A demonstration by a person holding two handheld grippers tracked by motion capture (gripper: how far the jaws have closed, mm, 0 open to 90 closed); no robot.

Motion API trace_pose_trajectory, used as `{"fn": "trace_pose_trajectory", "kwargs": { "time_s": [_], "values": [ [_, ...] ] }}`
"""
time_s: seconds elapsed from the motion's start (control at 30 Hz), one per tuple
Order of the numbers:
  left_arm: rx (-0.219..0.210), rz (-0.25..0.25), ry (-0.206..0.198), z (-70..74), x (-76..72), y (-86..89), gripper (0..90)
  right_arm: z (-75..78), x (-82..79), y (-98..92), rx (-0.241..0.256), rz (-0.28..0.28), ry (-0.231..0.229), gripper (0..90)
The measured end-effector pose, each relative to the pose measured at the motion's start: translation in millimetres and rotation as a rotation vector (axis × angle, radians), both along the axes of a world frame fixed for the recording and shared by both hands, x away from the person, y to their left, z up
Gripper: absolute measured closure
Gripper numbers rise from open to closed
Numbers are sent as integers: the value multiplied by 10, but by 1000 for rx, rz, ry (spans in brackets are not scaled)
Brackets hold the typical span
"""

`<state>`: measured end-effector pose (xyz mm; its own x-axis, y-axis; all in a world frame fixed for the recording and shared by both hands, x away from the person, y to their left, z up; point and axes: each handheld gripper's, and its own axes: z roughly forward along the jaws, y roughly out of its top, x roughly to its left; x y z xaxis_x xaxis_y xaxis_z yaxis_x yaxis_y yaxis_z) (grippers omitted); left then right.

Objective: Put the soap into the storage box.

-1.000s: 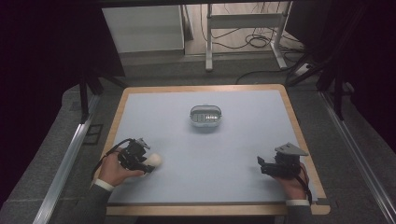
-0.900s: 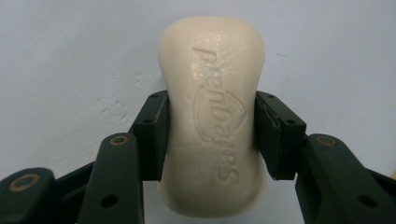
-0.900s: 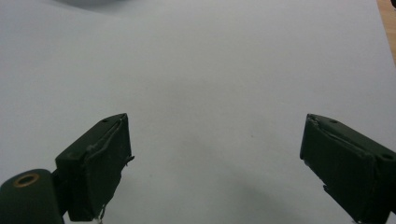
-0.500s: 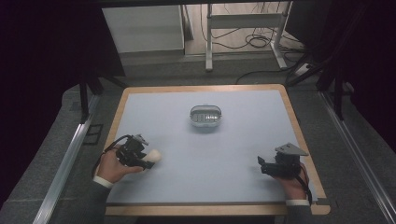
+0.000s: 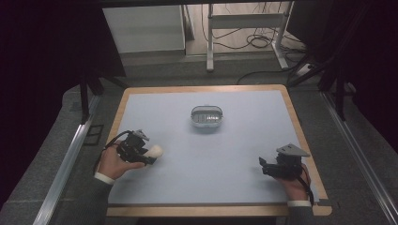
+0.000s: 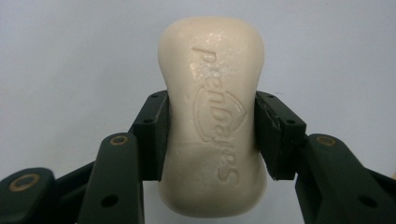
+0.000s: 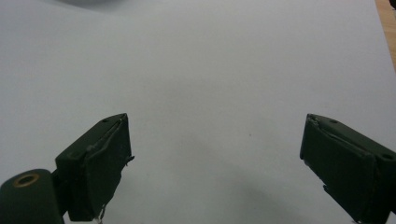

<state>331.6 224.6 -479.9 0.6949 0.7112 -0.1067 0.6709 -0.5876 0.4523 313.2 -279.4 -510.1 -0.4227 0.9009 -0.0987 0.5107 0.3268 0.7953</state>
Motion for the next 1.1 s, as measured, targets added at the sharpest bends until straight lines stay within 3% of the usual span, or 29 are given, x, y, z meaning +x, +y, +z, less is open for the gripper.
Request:
{"fn": "trace_pose_trajectory", "kwargs": {
  "time_s": [1.1],
  "values": [
    [-15,-4,-33,166,240,-90,496,-20,9,0,-3,-2,5,86]
  ]
}}
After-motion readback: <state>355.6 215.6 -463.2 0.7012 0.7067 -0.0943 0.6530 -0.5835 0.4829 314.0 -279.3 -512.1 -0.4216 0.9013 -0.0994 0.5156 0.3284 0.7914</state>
